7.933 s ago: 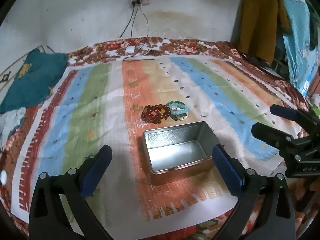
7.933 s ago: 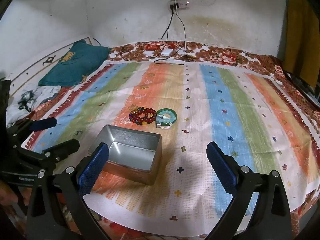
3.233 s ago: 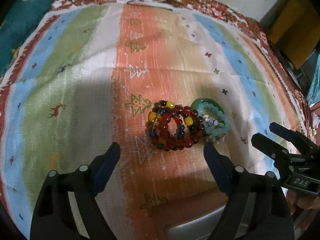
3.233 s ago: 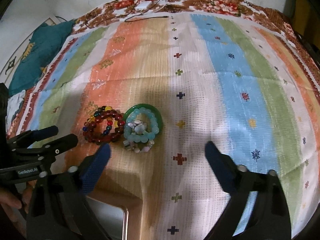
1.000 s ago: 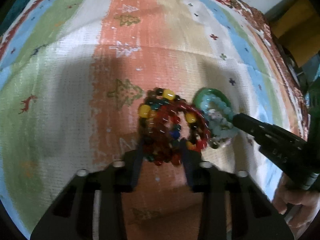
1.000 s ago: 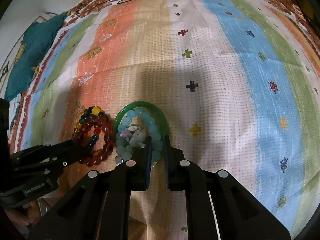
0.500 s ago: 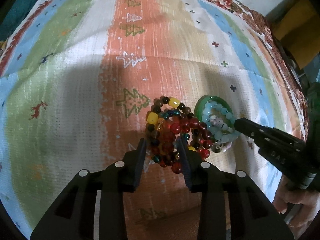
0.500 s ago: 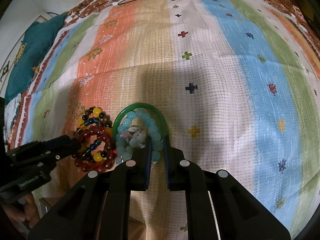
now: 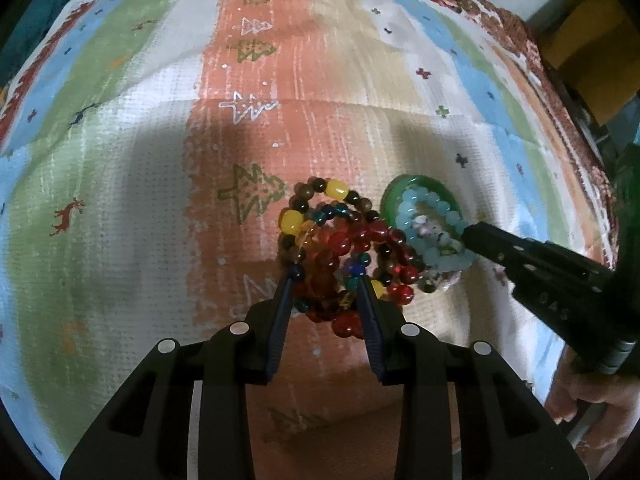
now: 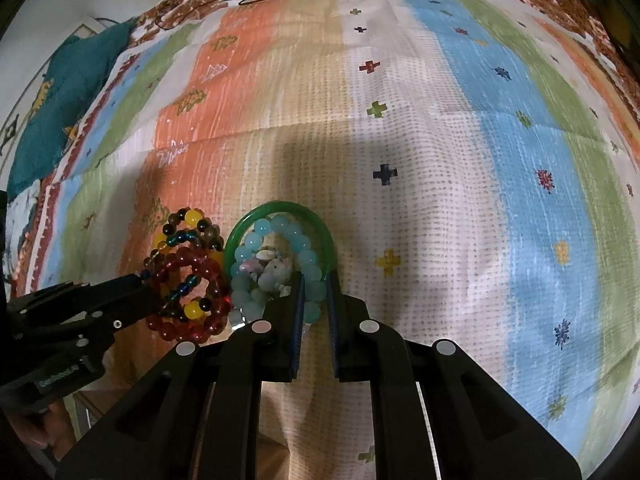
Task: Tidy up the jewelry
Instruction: 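Close left gripper on dark red bracelet while right gripper closes on pale blue bracelet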
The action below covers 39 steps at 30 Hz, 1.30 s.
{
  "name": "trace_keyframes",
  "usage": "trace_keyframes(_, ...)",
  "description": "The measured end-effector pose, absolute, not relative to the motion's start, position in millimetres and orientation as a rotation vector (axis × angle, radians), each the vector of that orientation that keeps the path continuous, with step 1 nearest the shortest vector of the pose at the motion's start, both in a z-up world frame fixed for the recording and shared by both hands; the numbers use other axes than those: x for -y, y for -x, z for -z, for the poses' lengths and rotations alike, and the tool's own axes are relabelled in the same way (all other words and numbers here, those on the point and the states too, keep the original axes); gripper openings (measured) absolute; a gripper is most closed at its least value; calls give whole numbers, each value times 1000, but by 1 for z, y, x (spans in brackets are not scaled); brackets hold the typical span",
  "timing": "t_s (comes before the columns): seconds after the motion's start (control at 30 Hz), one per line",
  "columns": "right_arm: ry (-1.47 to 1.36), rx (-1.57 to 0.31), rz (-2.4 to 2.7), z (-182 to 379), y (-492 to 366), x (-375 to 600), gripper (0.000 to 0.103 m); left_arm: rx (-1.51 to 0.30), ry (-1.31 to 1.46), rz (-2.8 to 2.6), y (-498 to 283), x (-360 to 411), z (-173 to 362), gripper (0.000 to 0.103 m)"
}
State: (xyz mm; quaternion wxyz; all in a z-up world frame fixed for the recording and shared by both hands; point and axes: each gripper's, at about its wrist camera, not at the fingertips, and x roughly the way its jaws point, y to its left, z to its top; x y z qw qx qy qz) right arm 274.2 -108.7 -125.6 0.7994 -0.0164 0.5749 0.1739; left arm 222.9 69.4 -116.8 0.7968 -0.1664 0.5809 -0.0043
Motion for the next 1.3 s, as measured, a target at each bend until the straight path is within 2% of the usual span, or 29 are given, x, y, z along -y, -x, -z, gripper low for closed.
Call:
trace_keyframes(0.13, 34, -1234, -374, 126, -274, 109, 12, -1245, 352, 5, -222, -69, 119, 22)
trace_keyframes(1.0, 38, -1233, -375, 125, -273, 108, 12, -1253, 259, -33, -222, -63, 116, 21)
trace_keyframes(1.17, 39, -1233, -374, 125, -273, 108, 12, -1245, 238, -43, -220, -62, 116, 13)
trace_keyframes(1.3, 44, -1230, -377, 126, -271, 107, 12, -1248, 237, -43, -219, -62, 116, 13)
